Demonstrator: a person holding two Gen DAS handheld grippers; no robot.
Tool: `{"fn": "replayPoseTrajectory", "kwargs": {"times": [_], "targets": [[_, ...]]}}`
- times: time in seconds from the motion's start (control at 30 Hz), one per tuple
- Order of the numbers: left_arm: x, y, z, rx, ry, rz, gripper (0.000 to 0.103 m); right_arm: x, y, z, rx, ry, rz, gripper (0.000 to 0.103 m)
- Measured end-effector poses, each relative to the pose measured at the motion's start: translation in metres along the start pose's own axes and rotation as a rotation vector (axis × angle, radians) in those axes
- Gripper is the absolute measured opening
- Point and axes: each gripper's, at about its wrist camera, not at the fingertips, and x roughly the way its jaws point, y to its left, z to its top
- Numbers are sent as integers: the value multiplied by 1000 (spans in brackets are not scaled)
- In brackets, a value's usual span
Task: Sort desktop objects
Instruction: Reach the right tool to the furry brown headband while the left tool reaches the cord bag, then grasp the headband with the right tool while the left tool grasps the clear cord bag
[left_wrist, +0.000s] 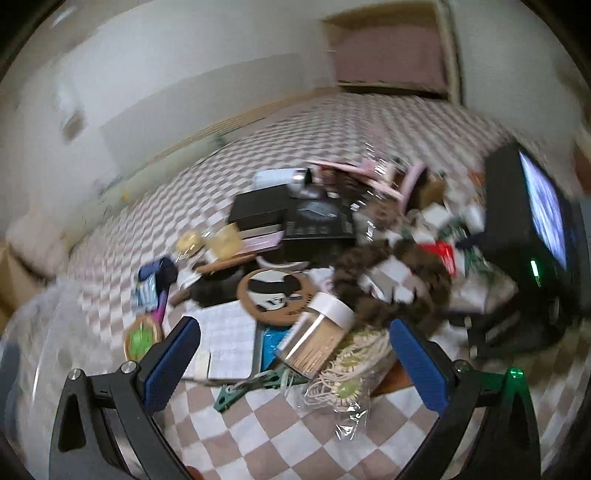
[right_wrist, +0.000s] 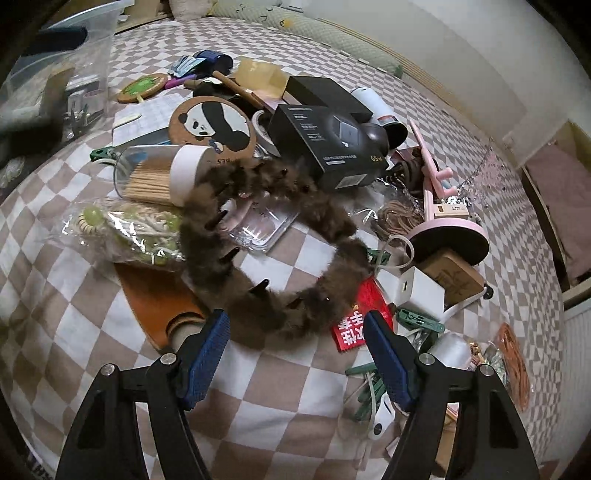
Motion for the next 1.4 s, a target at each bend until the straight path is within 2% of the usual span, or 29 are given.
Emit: {"fn": "replayPoseTrajectory", "kwargs": {"times": [0.07,0.17,0.27,0.33,0.47,0.6,0.67,0.7,0.87,0.93,1.23,1.4], "targets": [[4,-11,-5,75,-7,6,103,3,-1,0,-2,-1,-3,75],[13,-19,-11,108,9,0,103,6,3,-2,-30,-15,-10,75],[18,-30,-17,187,-12,7,102,10,7,-3,-61,-29,-17,64],[19,-39,-24,250,-36,10,97,10,10,-4,-81,-54,-18,64],[23,-50,-40,339,-56,27,97,6,14,-8,-143,-113,-37,64],[31,-59,-55,410,-75,55,96,10,10,-8,-151,-94,-60,64],[39,-63,-60,432,-79,80,89,13,7,-7,-144,-74,-68,64],[43,-64,-63,442,-72,88,81,14,6,-6,-146,-69,-75,64],[57,-76,-75,495,-51,110,78,13,10,-9,-168,-72,-96,64],[59,-81,-79,513,-48,108,72,13,12,-9,-175,-71,-97,64],[65,-86,-82,472,-50,99,71,16,23,-6,-216,-77,-116,64],[67,-83,-80,417,-22,39,59,20,31,3,-241,-84,-126,64]]}}
